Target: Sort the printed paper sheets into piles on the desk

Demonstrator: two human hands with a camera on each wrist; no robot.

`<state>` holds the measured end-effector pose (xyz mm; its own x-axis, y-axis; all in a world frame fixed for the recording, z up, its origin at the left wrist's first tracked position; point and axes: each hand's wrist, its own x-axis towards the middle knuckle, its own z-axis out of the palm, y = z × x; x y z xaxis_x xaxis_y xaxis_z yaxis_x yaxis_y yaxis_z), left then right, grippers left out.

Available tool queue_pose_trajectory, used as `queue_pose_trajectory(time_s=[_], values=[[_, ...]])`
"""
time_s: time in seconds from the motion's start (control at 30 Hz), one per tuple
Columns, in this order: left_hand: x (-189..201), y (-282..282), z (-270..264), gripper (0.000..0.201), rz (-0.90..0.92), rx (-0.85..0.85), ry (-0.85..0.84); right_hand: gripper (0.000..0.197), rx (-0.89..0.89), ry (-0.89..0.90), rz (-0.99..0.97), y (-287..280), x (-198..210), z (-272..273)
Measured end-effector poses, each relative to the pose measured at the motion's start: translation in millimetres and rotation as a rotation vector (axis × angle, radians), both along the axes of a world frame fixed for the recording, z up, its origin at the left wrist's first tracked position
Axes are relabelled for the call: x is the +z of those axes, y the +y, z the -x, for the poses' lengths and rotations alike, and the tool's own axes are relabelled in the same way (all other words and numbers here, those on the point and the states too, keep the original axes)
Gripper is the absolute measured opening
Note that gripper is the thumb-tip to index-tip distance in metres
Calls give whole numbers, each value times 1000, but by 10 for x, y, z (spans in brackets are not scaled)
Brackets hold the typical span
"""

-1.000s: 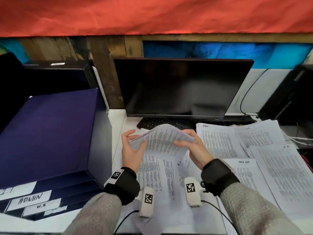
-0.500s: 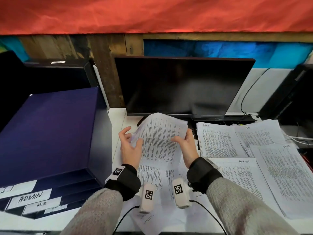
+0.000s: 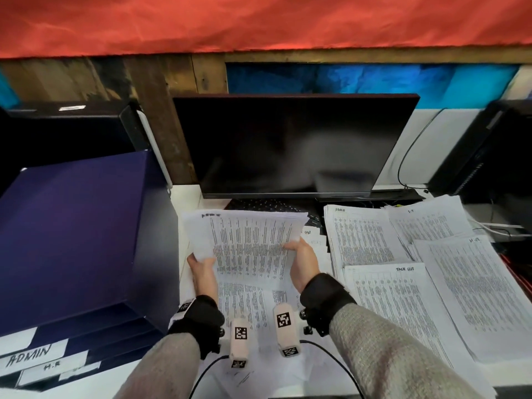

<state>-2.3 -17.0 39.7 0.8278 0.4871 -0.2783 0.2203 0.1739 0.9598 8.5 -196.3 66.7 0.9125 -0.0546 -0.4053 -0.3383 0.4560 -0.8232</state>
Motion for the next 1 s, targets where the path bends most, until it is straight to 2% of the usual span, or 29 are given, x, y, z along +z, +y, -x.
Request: queue_pose_trajectory(time_s=[0.07, 0.13, 0.23, 0.27, 0.33, 0.37, 0.4, 0.43, 0.5, 0.57, 0.63, 0.7, 0.77, 0.87, 0.97, 1.0], values=[[-9, -49, 29, 53, -153, -85, 4, 35, 6, -1, -32, -17, 31, -14], [19, -85, 33, 49, -302, -154, 4, 37, 48, -26, 4, -68, 56, -26], [71, -94, -26, 44, -468, -239, -33, 39, 157, -89, 264, -326, 41, -21], [85, -90, -57, 46, -528, -270, -32, 40, 208, -115, 439, -494, 17, -18], [137, -103, -103, 40, -637, -315, -58, 48, 324, -128, 1004, -950, -91, -60], [177, -129, -117, 33, -680, -317, -97, 54, 407, -68, 1271, -1200, -136, -65], [224, -163, -121, 27, -701, -316, -130, 61, 504, 35, 1455, -1439, -163, -50], [276, -215, -122, 26, -695, -310, -151, 66, 608, 134, 1550, -1645, -197, -25], [322, -316, -119, 29, -656, -298, -152, 70, 808, 207, 1562, -1951, -272, 56], [301, -432, -111, 36, -563, -311, -151, 80, 919, 203, 1534, -2118, -395, 118], [273, -556, -68, 50, -436, -326, -125, 88, 950, 181, 1539, -2192, -522, 132], [286, -705, -10, 57, -302, -316, -83, 88, 930, 167, 1543, -2229, -593, 115], [255, -826, 41, 56, -221, -319, -71, 79, 928, 134, 1574, -2256, -616, 102], [187, -955, 82, 58, -212, -327, -77, 64, 904, 98, 1560, -2306, -632, 123], [148, -1068, 74, 55, -127, -320, -74, 25, 827, -21, 1456, -2414, -547, 173], [109, -1101, 60, 52, -90, -308, -70, 19, 793, -58, 1416, -2471, -489, 189]])
